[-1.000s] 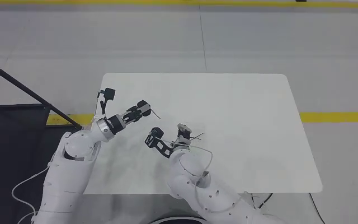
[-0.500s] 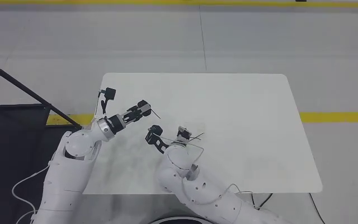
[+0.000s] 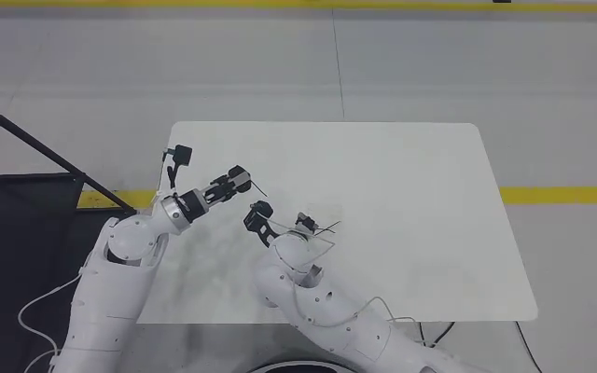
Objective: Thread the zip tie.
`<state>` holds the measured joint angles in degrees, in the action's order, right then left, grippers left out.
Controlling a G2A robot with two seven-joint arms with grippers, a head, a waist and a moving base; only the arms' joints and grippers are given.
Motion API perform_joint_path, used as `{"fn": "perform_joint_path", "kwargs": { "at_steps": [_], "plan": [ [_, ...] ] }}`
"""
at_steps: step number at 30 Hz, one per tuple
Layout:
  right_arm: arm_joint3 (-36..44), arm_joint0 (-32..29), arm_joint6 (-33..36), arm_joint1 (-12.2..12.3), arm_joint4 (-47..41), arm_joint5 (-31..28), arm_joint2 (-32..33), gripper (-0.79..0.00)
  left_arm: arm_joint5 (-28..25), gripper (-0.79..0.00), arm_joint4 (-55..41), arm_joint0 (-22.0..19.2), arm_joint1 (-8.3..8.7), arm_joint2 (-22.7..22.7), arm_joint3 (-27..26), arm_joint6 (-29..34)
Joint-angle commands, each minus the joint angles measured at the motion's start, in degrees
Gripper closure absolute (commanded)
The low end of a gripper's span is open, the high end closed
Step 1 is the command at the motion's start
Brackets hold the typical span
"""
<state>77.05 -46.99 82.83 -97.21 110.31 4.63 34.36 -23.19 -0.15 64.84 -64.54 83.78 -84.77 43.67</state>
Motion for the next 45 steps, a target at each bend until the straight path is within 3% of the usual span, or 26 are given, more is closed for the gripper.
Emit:
{"fn": "perform_joint_path", "kwargs": {
  "at_steps": [1,8,15,26,38,39,40,41,45],
  "plan": [
    [-1.08,0.43,0.43,-0.64,0.75,1.41,-0.03,-0.329,0.03,0.0,-0.08,-0.1,0.07,0.02,0.08,-0.05],
    [-2.94,0.55,1.2,-2.46,2.96,5.06,0.52,-0.299,-0.15,0.0,-0.5,-0.19,0.34,0.16,0.35,-0.13],
    [-3.62,-0.21,1.2,-3.67,4.02,4.61,1.53,-0.283,-0.16,0.0,-0.88,0.06,0.6,0.27,0.2,-0.17],
    [-6.32,-0.31,1.49,-5.55,5.2,3.16,3.39,-0.191,-0.18,0.0,-1.0,0.56,0.95,0.16,-0.36,-0.67],
    [-9.43,-0.02,0.76,-7.22,6.79,2.64,5.72,-0.185,0.1,0.0,-1.05,0.81,1.3,-0.03,-0.81,-0.93],
    [-9.59,-0.03,0.69,-7.35,6.92,2.57,5.89,-0.16,0.11,0.0,-1.09,0.83,1.34,-0.02,-0.85,-0.93],
    [-9.76,-0.02,0.66,-7.47,7.13,2.56,6.07,-0.043,0.12,0.0,-1.11,0.85,1.36,-0.04,-0.87,-0.92],
    [-9.9,-0.03,0.64,-7.59,7.46,2.62,6.21,-0.009,0.12,0.0,-1.13,0.85,1.39,-0.05,-0.88,-0.94],
    [-9.83,-0.44,0.43,-7.98,8.52,2.55,6.82,0.0,0.13,0.0,-1.22,0.79,1.5,-0.1,-0.83,-1.02]
  ]
}}
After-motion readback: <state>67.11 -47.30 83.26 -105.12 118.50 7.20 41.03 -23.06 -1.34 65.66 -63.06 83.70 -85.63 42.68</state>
